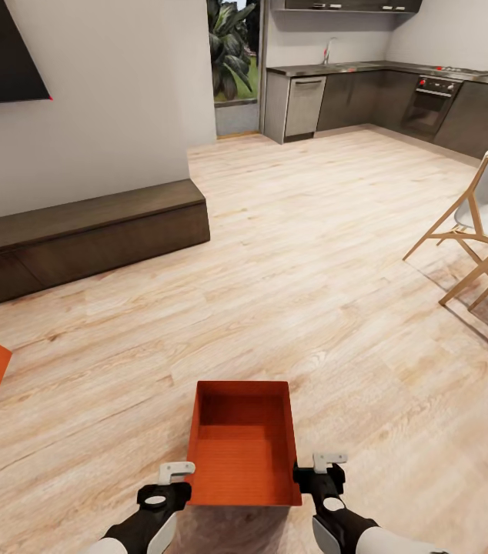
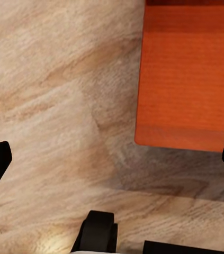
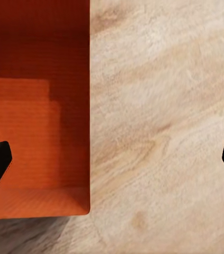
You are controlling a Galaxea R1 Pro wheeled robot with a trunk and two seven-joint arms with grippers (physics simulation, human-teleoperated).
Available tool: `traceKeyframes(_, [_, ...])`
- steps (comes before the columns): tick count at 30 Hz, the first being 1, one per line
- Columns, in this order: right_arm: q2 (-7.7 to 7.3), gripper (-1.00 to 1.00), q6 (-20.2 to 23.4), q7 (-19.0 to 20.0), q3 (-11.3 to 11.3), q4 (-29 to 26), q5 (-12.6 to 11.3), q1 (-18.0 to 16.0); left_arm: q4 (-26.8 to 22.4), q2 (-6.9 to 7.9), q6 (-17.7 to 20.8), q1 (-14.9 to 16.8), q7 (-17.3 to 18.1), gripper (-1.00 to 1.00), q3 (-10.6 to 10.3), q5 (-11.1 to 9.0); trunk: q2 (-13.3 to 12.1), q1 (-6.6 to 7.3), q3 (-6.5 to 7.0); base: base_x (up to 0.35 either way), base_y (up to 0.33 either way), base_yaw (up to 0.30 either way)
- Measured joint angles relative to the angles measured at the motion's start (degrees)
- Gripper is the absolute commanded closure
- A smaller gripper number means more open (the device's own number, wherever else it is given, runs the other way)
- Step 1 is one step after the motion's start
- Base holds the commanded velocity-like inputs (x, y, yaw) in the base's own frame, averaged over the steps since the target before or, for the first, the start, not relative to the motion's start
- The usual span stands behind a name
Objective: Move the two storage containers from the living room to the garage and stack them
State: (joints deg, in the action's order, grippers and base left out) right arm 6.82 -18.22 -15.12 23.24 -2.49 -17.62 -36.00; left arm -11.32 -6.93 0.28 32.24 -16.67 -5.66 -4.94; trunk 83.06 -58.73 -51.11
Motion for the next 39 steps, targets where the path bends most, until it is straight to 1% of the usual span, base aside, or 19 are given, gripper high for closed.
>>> traceKeyframes(2, [0.06, -1.00, -1.3, 0.0, 0.0, 0.3, -0.1, 0.0, -0.1, 0.00, 0.0, 0.0, 0.1, -1.00, 0.0, 0.0, 0.0, 0.00, 0.00, 0.000, 0.000, 0.000])
traceKeyframes(6, [0.24, -1.00, -1.8, 0.0, 0.0, 0.5, -0.1, 0.0, -0.2, -0.03, 0.0, 0.0, 0.0, -1.00, 0.0, 0.0, 0.0, 0.00, 0.00, 0.000, 0.000, 0.000])
traceKeyframes(7, [1.09, -1.00, -1.9, 0.0, 0.1, 0.5, -0.1, 0.0, -0.2, -0.03, 0.0, 0.0, 0.0, -1.00, 0.0, 0.0, 0.0, 0.00, 0.00, 0.000, 0.000, 0.000])
traceKeyframes(8, [1.54, -1.00, -2.0, 0.0, 0.0, 0.5, -0.1, 0.0, -0.2, -0.02, 0.0, 0.0, 0.0, -1.00, 0.0, 0.0, 0.0, 0.00, 0.00, 0.000, 0.000, 0.000])
traceKeyframes(11, [2.27, -1.00, -2.0, 0.0, 0.0, 0.7, -0.1, 0.0, -0.2, -0.03, 0.0, 0.0, 0.1, -1.00, 0.0, 0.0, 0.0, 0.00, 0.00, 0.000, 0.000, 0.000])
traceKeyframes(23, [2.30, -1.00, -2.0, 0.1, 0.0, 0.7, -0.1, 0.0, -0.2, 0.04, 0.0, 0.0, -0.1, -1.00, 0.1, -0.3, 0.0, 0.00, 0.00, 0.000, 0.000, 0.000])
traceKeyframes(39, [2.28, -1.00, -2.0, 0.6, 0.0, 0.7, -0.1, 0.0, -0.2, 0.11, 0.1, 0.0, 0.2, -1.00, 0.2, -0.2, 6.4, -3.51, -2.87, 0.000, 0.000, 0.000])
